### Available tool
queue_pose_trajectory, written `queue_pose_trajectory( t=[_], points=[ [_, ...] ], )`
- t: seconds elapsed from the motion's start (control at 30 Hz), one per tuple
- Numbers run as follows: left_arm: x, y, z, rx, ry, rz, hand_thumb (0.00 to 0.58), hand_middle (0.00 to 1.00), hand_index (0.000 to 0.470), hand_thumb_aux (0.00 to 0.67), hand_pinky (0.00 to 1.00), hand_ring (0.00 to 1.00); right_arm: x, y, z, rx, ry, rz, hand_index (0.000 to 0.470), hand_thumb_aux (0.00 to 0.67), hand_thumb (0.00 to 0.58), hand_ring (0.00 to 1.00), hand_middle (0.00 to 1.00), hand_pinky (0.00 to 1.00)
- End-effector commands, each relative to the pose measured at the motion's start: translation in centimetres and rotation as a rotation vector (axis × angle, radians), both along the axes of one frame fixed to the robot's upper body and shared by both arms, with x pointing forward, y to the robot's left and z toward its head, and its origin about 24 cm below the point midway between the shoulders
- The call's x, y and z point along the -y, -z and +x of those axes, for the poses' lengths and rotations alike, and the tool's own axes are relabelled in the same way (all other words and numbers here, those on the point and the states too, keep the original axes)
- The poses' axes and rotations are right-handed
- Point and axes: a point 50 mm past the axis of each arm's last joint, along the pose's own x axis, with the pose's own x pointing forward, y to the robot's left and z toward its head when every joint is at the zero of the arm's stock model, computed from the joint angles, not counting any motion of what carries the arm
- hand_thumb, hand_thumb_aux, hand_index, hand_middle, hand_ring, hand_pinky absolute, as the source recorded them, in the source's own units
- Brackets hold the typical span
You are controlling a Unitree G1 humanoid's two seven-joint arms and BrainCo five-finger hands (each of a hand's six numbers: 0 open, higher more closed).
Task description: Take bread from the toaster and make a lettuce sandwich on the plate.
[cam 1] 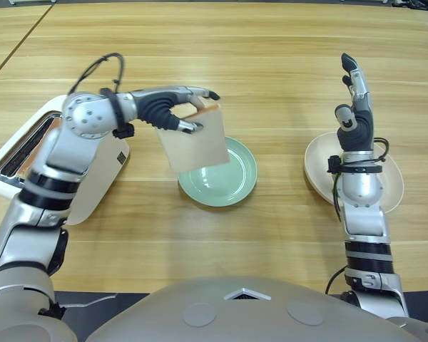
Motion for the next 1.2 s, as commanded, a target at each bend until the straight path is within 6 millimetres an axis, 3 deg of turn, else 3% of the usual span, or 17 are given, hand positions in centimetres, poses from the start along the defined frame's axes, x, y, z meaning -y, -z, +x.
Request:
queue_pose_trajectory(
  t=[0.03,0.17,0.23,0.3,0.43,0.57,0.67,0.9,0.93,0.97,1.07,1.1,1.13,1.17,1.2],
  points=[
    [1.5,2.4,1.6,-0.065,0.114,0.095,0.58,0.0,0.47,0.67,0.0,0.0,1.4,-2.2,-0.9,-0.006,0.03,-0.154,0.0,0.0,0.0,0.0,0.0,0.0],
    [2.6,5.1,2.1,-0.124,0.202,0.125,0.58,0.0,0.47,0.67,0.0,0.0,4.2,-4.2,-1.6,-0.024,0.144,-0.26,0.0,0.0,0.0,0.0,0.0,0.0],
    [2.8,6.0,2.4,-0.139,0.211,0.133,0.58,0.0,0.47,0.67,0.0,0.0,5.2,-4.3,-1.5,-0.062,0.177,-0.305,0.0,0.0,0.0,0.0,0.0,0.0],
    [2.8,6.9,2.7,-0.146,0.204,0.141,0.58,0.0,0.47,0.67,0.0,0.0,6.0,-3.6,-1.4,-0.138,0.2,-0.42,0.0,0.0,0.0,0.0,0.0,0.0],
    [3.0,8.3,3.1,-0.151,0.191,0.107,0.58,0.0,0.47,0.67,0.0,0.0,8.0,-1.7,-1.4,-0.292,0.316,-0.852,0.0,0.0,0.0,0.0,0.0,0.0],
    [3.4,9.3,3.0,-0.143,0.203,0.102,0.58,0.0,0.47,0.67,0.0,0.0,8.6,0.9,-1.3,-0.428,0.271,-1.087,0.0,0.0,0.0,0.0,0.0,0.0],
    [3.6,9.9,3.1,-0.152,0.196,0.102,0.58,0.0,0.47,0.67,0.0,0.0,8.7,2.8,-1.2,-0.494,0.231,-1.171,0.0,0.0,0.0,0.0,0.0,0.0],
    [3.6,10.0,3.6,-0.166,0.178,0.104,0.58,0.0,0.47,0.67,0.0,0.0,10.7,4.0,-1.5,-0.591,0.266,-1.26,0.0,0.0,0.0,0.0,0.0,0.0],
    [3.5,10.3,3.5,-0.16,0.178,0.124,0.559,0.0,0.38,0.541,0.0,0.0,11.0,4.0,-1.6,-0.602,0.272,-1.273,0.0,0.0,0.0,0.0,0.0,0.0],
    [3.4,10.6,3.5,-0.152,0.175,0.148,0.52,0.0,0.319,0.455,0.0,0.0,11.2,3.9,-1.7,-0.609,0.281,-1.283,0.0,0.0,0.0,0.0,0.0,0.0],
    [2.9,11.1,3.5,-0.119,0.164,0.204,0.516,0.0,0.313,0.447,0.0,0.0,11.9,3.3,-2.0,-0.624,0.314,-1.313,0.0,0.0,0.0,0.0,0.0,0.0],
    [2.8,11.0,3.6,-0.106,0.157,0.214,0.456,0.0,0.253,0.36,0.0,0.0,12.0,3.1,-2.1,-0.63,0.323,-1.319,0.0,0.0,0.0,0.0,0.0,0.0],
    [2.6,11.0,3.7,-0.093,0.15,0.224,0.19,0.0,0.085,0.121,0.0,0.0,12.1,3.1,-2.2,-0.64,0.326,-1.323,0.0,0.0,0.0,0.0,0.0,0.0],
    [2.4,11.0,3.8,-0.086,0.145,0.232,0.0,0.0,0.0,0.0,0.0,0.0,12.2,3.1,-2.3,-0.652,0.326,-1.325,0.0,0.0,0.0,0.0,0.0,0.0],
    [2.3,11.0,3.9,-0.078,0.142,0.239,0.0,0.0,0.0,0.0,0.0,0.0,12.2,3.2,-2.4,-0.664,0.325,-1.325,0.0,0.0,0.0,0.0,0.0,0.0]
  ],
)
